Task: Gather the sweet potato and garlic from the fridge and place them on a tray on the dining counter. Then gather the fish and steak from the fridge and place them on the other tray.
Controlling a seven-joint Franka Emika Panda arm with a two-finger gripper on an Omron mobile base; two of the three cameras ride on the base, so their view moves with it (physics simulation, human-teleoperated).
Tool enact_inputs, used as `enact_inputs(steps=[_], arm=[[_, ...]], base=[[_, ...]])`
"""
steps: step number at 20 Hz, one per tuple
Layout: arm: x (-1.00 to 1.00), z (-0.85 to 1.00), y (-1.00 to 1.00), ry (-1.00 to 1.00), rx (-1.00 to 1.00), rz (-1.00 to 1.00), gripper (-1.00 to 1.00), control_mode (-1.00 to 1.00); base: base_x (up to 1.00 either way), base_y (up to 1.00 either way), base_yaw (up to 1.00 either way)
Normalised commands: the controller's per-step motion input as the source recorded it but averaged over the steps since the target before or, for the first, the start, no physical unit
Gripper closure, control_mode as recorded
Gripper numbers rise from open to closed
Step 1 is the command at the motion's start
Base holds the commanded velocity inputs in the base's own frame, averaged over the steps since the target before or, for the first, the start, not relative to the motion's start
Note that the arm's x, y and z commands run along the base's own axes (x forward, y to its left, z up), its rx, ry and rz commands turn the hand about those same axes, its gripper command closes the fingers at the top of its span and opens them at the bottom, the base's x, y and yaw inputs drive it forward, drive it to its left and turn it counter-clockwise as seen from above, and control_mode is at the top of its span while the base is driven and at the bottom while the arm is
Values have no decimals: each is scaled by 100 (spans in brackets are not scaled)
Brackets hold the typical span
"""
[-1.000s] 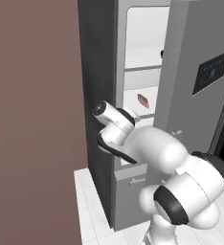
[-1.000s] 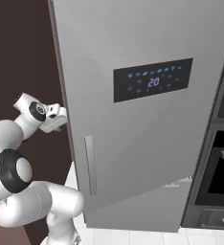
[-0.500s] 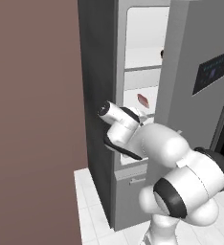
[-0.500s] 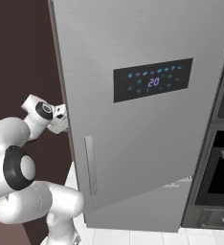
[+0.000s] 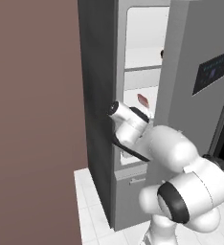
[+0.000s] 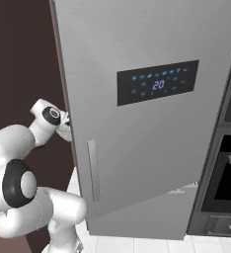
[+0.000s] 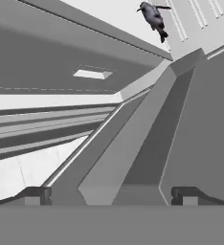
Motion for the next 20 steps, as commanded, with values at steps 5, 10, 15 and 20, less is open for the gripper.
enact_inputs(steps=[5,10,15,20], arm=[[-86,8,-32,-17,-5,-17,-100,-100],[-78,16,-35,-18,-7,-18,-100,-100],[-63,14,-60,-11,-3,-17,-100,-100],[-57,1,-97,-2,0,-13,-100,-100]], base=[[0,0,0],[0,0,0],[0,0,0],[0,0,0]])
